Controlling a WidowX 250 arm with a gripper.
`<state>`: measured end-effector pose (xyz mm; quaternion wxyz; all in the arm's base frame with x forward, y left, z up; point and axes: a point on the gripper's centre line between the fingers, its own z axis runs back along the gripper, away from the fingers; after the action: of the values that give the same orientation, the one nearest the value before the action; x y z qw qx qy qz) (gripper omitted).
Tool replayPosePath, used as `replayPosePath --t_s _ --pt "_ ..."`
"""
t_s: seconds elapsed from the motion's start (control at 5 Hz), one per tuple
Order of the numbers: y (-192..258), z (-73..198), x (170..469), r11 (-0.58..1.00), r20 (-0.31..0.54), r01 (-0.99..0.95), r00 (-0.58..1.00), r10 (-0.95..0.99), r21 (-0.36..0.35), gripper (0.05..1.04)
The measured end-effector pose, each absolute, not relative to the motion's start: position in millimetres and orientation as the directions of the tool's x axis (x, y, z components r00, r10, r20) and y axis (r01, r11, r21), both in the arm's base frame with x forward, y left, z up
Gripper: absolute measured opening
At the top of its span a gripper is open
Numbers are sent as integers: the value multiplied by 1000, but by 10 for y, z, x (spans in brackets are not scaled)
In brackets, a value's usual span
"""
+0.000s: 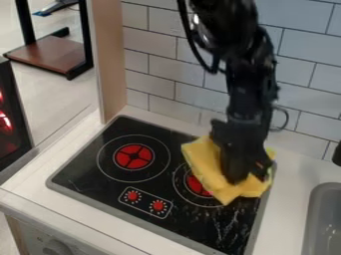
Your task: Fold from the left to the right
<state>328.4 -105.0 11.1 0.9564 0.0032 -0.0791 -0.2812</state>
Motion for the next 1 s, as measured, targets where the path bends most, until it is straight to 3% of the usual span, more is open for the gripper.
replayPosePath --t_s 0.2,0.4,0.8,1.0 --pt "-1053 66 3276 839 155 537 825 -544 84 75" --pt "-1011 43 3258 841 144 532 828 -541 100 233" --pt "-984 101 3091 844 147 531 831 -536 78 607" --pt "-955 214 3041 847 157 529 833 -531 58 872"
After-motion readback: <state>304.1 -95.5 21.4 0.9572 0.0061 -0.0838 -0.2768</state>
